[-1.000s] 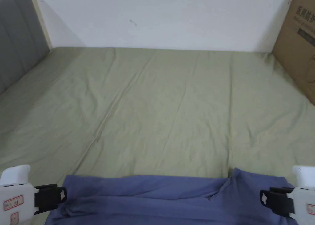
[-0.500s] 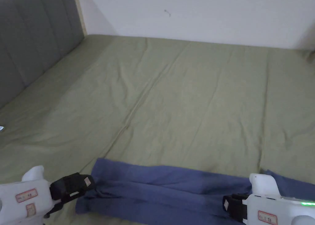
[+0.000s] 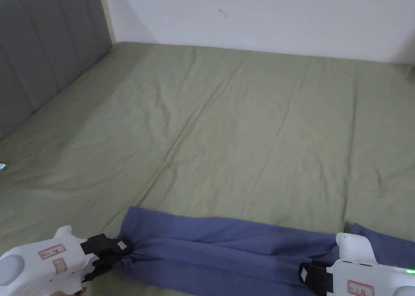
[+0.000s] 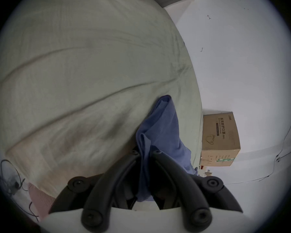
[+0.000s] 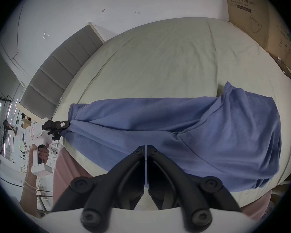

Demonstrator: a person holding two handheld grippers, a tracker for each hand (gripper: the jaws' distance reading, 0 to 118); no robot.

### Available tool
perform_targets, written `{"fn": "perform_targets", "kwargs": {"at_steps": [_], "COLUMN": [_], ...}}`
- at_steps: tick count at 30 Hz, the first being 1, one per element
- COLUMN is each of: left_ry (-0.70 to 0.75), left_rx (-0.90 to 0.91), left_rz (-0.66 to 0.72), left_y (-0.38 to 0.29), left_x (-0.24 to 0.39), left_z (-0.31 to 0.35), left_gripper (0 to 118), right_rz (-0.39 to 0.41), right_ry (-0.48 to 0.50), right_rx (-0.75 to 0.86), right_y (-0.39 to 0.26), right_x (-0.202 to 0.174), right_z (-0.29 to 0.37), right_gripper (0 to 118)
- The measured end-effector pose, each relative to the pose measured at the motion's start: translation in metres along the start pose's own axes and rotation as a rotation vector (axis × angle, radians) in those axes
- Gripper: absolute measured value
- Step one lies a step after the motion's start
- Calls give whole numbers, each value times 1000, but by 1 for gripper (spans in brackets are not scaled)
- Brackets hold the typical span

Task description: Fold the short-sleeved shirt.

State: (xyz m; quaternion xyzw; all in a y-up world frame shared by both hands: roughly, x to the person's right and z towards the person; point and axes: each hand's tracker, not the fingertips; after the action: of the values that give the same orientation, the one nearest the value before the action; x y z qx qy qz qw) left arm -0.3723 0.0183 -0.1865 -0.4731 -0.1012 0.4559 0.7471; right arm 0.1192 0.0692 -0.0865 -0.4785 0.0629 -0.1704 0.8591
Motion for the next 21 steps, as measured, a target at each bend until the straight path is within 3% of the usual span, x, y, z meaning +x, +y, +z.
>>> {"fn": "perform_targets", "kwargs": {"at_steps": [4,10,14,18,20,21], "left_ry": [27,-28,-102,-164,-142,-144], "left_rx": [40,26,-123,-287,-344,-406], "left_rz": [-128,-560,-840,-992,-983,-966], "left_y": [17,-29,-78,-159,-188,-195], "left_x": [28,169,230,261,254,246], "left_z": [7,14,-26,-78,-114,-136], "left_gripper": [7,7,7,8,12,28], "right_rz": [-34,-119,-181,-238,-254,-260], "right_ry": [-6,-39,-59,-81,-88,-94], "right_rx": [30,88,120,133,132,128], "right_y": [-1,-7,-18,-32,-39,-42], "right_x": [16,57,76,95,99,103], "right_z": [15,40,57,69,73,74], "right_gripper": [3,3,3,3,3,3]}}
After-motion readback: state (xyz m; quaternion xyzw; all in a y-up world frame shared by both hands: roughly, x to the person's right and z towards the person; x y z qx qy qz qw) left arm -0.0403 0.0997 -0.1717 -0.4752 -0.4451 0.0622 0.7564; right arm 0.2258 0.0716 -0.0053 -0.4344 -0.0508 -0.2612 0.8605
